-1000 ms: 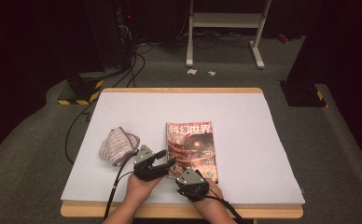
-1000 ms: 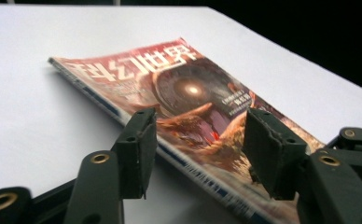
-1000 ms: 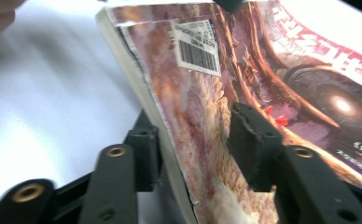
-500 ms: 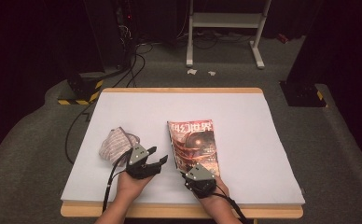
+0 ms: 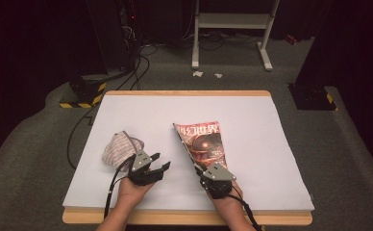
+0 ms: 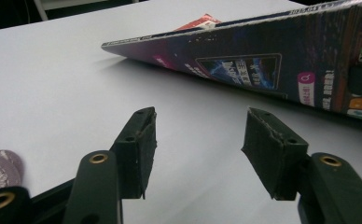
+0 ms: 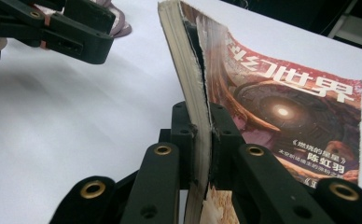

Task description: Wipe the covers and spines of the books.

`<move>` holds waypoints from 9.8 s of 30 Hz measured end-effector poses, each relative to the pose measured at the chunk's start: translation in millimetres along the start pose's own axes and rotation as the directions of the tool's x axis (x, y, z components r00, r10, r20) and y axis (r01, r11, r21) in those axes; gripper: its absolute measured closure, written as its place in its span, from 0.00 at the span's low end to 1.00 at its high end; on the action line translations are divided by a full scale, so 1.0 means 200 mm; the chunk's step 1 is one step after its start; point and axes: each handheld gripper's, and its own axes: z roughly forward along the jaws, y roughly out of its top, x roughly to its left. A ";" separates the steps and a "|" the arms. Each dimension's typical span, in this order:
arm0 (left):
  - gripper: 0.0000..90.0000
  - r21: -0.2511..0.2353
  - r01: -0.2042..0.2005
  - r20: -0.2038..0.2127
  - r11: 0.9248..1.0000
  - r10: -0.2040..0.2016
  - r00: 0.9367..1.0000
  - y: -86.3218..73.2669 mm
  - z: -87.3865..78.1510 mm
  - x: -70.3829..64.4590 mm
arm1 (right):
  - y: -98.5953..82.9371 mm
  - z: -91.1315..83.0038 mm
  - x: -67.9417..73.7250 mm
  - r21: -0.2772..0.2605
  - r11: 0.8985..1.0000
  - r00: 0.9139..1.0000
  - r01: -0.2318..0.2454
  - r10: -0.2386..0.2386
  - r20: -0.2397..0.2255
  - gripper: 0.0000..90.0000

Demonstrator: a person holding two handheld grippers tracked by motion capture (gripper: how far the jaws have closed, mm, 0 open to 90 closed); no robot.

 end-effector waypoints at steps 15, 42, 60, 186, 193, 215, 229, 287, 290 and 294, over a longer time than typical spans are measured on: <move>0.38 0.030 0.031 0.013 0.999 -0.031 0.999 0.00 -0.04 0.06 | 0.03 -0.01 -0.04 -0.025 0.999 0.999 -0.047 0.046 -0.015 0.94; 0.36 -0.039 0.039 -0.092 0.998 -0.042 0.995 0.03 -0.22 0.25 | -0.01 -0.01 -0.04 -0.032 0.999 0.998 -0.040 0.038 -0.050 0.93; 0.19 -0.032 0.129 -0.230 0.991 -0.133 0.964 -0.05 -0.33 0.60 | -0.01 -0.01 -0.03 -0.020 0.999 0.998 -0.031 0.030 -0.059 0.90; 0.72 -0.182 -0.007 0.116 0.983 0.029 0.993 0.18 -0.20 -0.08 | -0.01 0.01 0.06 -0.020 1.000 0.983 -0.004 0.000 -0.181 0.91; 0.72 -0.179 -0.010 0.124 0.984 0.033 0.992 0.19 -0.16 -0.10 | -0.01 0.01 0.06 -0.019 1.000 0.984 -0.004 0.001 -0.180 0.91; 0.71 -0.156 -0.017 0.137 0.988 0.038 0.990 0.19 -0.12 -0.12 | -0.01 0.01 0.07 -0.015 1.000 0.984 -0.011 0.008 -0.178 0.91; 0.71 -0.124 -0.011 0.127 0.992 0.027 0.991 0.20 -0.03 -0.06 | 0.00 0.02 0.05 -0.009 0.999 0.982 -0.036 0.033 -0.186 0.91; 0.71 0.001 0.108 -0.094 0.994 -0.107 0.990 0.13 0.30 0.47 | 0.01 0.01 0.04 -0.015 0.998 0.979 -0.058 0.054 -0.195 0.91; 0.71 0.002 0.118 -0.104 0.993 -0.118 0.988 0.12 0.31 0.48 | 0.01 0.01 0.04 -0.015 0.998 0.979 -0.061 0.057 -0.195 0.91; 0.71 -0.004 0.132 -0.107 0.991 -0.132 0.986 0.12 0.32 0.50 | 0.01 0.01 0.04 -0.016 0.998 0.979 -0.058 0.054 -0.198 0.91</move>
